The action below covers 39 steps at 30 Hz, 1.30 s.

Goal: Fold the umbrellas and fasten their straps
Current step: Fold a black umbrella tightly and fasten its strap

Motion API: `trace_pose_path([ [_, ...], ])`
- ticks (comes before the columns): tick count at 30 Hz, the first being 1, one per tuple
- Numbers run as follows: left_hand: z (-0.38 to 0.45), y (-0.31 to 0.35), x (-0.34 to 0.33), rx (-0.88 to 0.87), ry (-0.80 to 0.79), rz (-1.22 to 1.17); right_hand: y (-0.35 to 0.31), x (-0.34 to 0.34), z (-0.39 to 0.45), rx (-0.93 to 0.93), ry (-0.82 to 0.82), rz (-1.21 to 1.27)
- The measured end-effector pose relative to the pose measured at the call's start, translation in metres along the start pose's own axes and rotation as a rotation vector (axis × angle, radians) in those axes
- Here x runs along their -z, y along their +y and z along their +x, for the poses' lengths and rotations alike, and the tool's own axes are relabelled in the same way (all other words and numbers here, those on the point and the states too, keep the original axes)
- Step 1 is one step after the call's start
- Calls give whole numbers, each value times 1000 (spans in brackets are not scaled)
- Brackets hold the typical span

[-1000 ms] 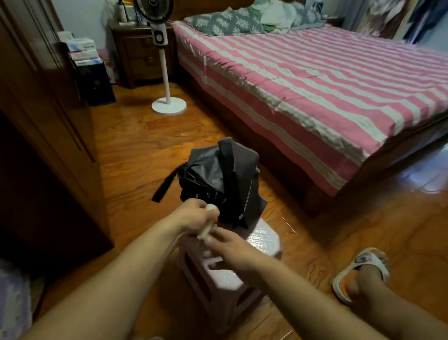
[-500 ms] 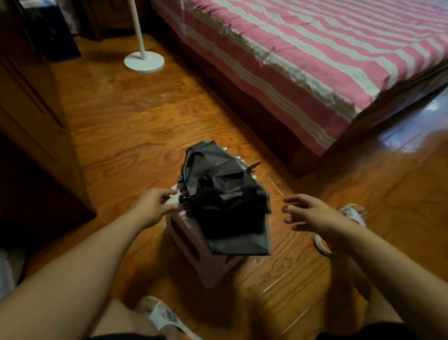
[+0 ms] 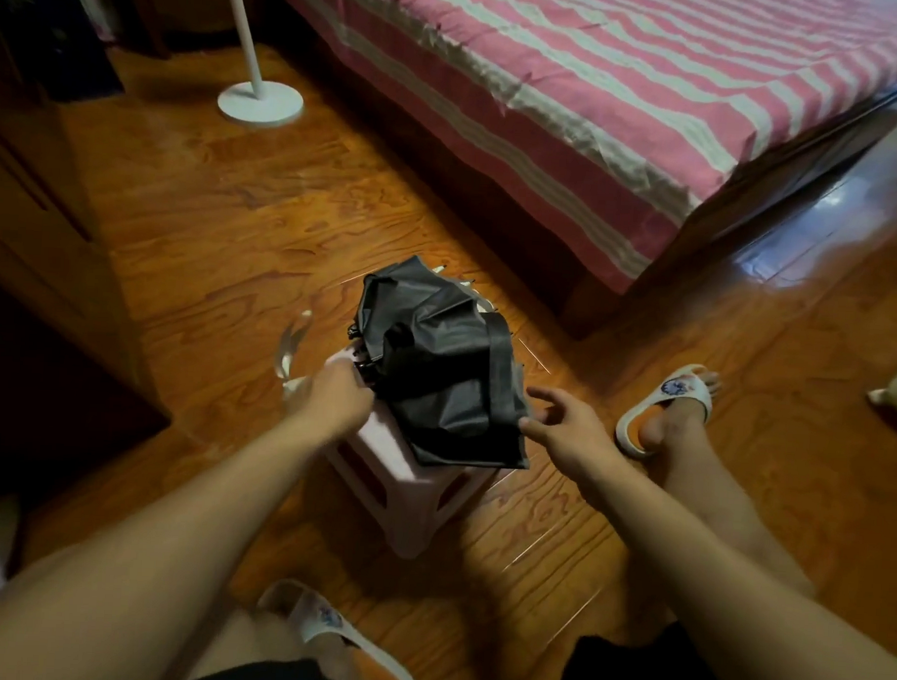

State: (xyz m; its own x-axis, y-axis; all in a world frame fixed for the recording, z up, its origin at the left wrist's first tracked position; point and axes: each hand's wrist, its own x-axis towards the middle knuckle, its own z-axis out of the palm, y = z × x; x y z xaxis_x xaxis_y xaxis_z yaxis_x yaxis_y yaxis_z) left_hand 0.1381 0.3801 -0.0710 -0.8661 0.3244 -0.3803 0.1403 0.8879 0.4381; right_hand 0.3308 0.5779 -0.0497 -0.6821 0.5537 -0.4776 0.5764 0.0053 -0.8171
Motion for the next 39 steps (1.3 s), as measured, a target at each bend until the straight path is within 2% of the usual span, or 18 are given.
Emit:
trace_pose_path([
  [3,-38,9,-16,7,-252,-347,3,2,-8,71,55,159],
  [5,-57,11,-25,-15,-285,-355,2,5,-14,110,71,232],
  [7,-65,14,-27,-72,-227,-342,-2,6,-16,124,73,293],
  [11,-62,18,-19,-182,-93,-489,-14,8,-13,124,33,389],
  [15,-54,13,-27,-148,25,-461,-27,6,-10,44,-37,329],
  [19,-54,1,-37,-126,-70,-342,-38,-3,-13,-57,-102,179],
  [22,-56,-2,-38,-47,-70,-385,-38,-13,-8,-96,-101,-29],
  [24,-56,-1,-36,-58,-95,-463,-38,-20,-4,-113,-63,-107],
  [28,-58,4,-31,-152,-101,-609,-41,-26,-5,-63,-41,61],
  [31,-57,5,-29,-137,-39,-655,-46,-23,-10,51,28,156],
  [33,-52,3,-30,-127,-22,-632,-50,-18,-10,105,58,193],
  [39,-47,7,-32,-209,-57,-585,-73,-1,-3,176,-2,261],
])
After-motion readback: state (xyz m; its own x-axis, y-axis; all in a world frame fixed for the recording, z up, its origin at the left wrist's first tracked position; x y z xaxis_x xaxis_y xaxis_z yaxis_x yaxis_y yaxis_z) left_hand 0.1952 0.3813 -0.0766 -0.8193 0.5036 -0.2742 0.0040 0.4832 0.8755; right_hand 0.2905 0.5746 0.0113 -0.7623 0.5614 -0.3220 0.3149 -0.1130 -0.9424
